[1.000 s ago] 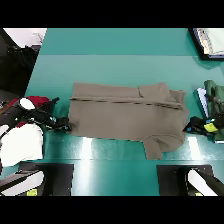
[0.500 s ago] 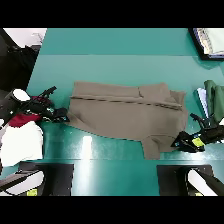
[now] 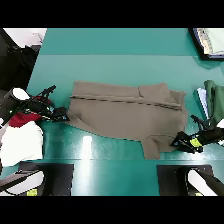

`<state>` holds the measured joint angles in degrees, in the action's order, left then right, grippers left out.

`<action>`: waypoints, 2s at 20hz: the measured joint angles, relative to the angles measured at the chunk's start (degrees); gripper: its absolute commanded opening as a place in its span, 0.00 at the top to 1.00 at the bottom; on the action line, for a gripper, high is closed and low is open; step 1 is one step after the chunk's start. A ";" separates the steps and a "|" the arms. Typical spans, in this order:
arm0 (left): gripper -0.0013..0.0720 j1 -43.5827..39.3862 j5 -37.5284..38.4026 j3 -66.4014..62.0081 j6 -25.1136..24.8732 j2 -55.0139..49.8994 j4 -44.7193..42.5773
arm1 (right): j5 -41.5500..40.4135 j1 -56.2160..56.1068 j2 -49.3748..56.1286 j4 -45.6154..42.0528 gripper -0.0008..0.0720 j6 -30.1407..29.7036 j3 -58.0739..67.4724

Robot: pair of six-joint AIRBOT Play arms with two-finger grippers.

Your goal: Fold the shirts.

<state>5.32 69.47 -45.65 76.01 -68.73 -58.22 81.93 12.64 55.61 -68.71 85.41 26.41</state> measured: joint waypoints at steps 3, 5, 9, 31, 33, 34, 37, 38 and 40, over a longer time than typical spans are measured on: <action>0.95 0.00 0.13 0.00 -0.02 0.00 0.00 | -2.86 -1.73 0.00 0.09 0.75 0.83 -0.04; 0.95 0.00 0.17 -0.02 -0.09 0.00 0.00 | -4.48 -4.09 0.00 0.02 0.95 1.01 0.00; 0.95 0.00 2.32 -1.66 -0.94 0.37 -1.09 | -1.51 -9.51 -0.63 -2.43 0.96 1.33 3.10; 0.95 0.00 -4.11 -11.78 0.76 1.01 3.74 | -1.73 -13.81 7.04 -9.62 0.96 -0.96 37.57; 0.95 -0.02 -5.92 -15.63 0.83 -2.93 4.17 | -2.69 -13.94 12.00 -9.44 0.96 -0.98 41.86; 0.95 -0.02 -6.54 -17.44 1.05 -4.70 4.42 | -2.97 -13.99 14.45 -9.42 0.96 -1.01 44.13; 0.95 -0.02 -7.74 -22.12 1.53 -10.25 5.18 | -3.52 -14.05 21.20 -9.29 0.96 -1.03 50.49; 0.95 -0.02 -8.02 -23.19 1.70 -11.87 5.51 | -3.69 -14.10 23.26 -9.29 0.96 -1.03 52.37; 0.95 -0.02 -8.92 -24.83 1.70 -14.88 6.19 | -3.82 -14.12 27.17 -9.20 0.95 -1.03 55.78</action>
<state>5.30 60.55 -70.48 77.71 -83.61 -52.03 78.11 -1.48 82.78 -77.91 84.38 82.19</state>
